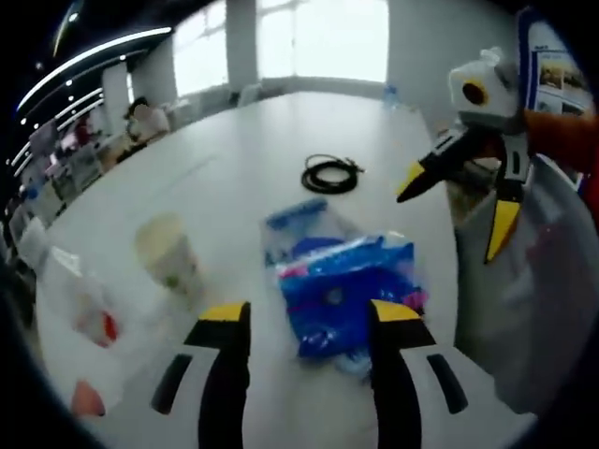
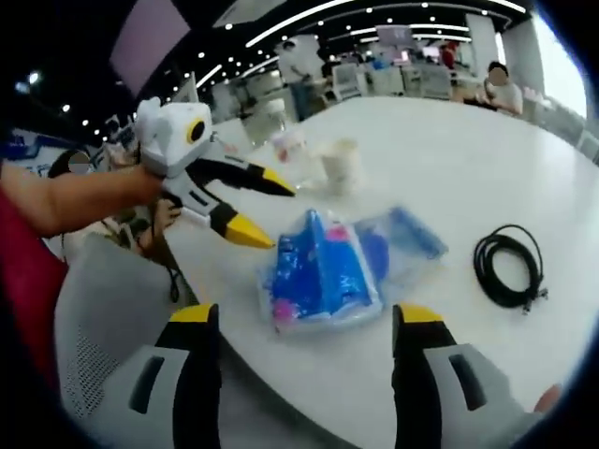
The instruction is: Arrange the tabletop items into an orderly group along one side of the table until the central work area is clear of visible clutter.
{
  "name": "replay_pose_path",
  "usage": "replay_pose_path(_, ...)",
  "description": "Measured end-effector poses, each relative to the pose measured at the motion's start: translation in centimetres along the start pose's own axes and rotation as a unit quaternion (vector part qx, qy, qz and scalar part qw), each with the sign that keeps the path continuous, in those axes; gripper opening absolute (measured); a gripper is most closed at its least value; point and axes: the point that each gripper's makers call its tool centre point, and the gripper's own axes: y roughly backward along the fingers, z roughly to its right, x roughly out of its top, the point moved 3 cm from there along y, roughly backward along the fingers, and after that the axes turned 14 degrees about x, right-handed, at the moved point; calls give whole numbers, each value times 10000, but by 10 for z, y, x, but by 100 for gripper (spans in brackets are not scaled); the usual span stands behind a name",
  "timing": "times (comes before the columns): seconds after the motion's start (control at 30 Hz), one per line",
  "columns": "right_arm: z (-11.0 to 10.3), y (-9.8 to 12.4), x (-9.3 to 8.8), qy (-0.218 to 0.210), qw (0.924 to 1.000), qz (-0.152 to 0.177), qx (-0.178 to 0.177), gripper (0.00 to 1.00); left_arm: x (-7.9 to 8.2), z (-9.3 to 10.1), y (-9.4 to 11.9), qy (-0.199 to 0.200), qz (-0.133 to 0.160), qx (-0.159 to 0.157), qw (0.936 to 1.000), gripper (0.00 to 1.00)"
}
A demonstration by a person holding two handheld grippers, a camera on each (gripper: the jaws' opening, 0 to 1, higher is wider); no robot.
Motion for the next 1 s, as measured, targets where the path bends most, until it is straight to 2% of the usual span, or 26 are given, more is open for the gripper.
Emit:
replay_pose_path(0.13, -3, -6, -11, -465, 9986, -255, 5, 62, -2, -2, -7, -44, -52, -80, 9999, 46)
replay_pose_path(0.27, -1, -14, -18, -758, 9963, -405, -10, 53, -5, -2, -12, -77, -108, -158, 9998, 45)
replay_pose_path(0.4, 0, -20, -18, -1057, 9935, -421, 42, 42, -9, -3, -17, -84, -169, -213, 9996, 43)
replay_pose_path(0.57, 6, -28, -19, -1258, 9908, -489, -57, 39, -11, -4, -21, -8, -226, -252, 9994, 42)
replay_pose_path(0.87, 24, -31, -16, -1548, 9866, -394, -335, 37, -14, -3, -30, 93, -339, -308, 9989, 33)
replay_pose_path(1.0, 31, -30, -18, -1569, 9854, -460, -482, 28, -13, 1, -31, 80, -345, -379, 9987, 26)
